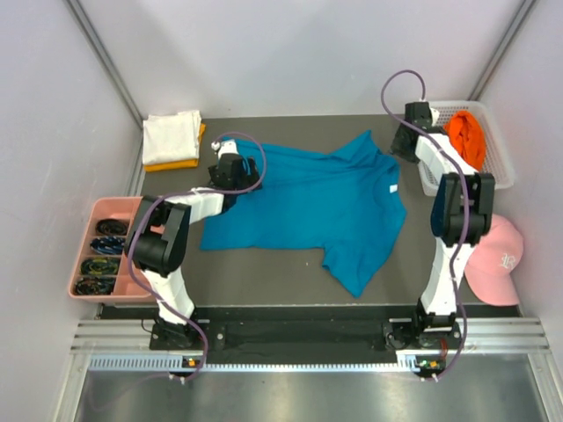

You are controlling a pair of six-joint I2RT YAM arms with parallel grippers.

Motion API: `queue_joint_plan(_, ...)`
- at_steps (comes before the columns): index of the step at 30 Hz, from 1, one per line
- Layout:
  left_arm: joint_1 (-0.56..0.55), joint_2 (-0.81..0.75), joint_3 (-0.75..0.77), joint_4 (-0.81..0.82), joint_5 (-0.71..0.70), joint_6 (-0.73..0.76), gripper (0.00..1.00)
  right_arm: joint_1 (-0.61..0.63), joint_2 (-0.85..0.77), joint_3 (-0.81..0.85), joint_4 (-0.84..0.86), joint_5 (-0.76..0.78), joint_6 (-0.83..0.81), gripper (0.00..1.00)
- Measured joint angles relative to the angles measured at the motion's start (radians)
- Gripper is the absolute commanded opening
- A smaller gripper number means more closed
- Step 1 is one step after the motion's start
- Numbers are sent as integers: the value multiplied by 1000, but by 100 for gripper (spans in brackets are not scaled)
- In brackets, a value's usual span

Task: Fold and stack the t-shirts
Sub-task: Flatten out the tshirt

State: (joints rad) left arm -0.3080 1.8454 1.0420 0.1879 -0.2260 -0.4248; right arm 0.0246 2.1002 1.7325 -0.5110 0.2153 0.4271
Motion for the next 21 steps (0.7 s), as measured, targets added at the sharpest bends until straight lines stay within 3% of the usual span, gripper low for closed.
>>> queue_joint_plan(12, 0, -225, -25, -40, -5, -13, 99, 12, -330, -300, 96, -107, 16, 54)
queue_joint_plan(21, 0, -370, -193, -140, -30, -73, 99, 162, -521, -640, 101, -130, 65, 53)
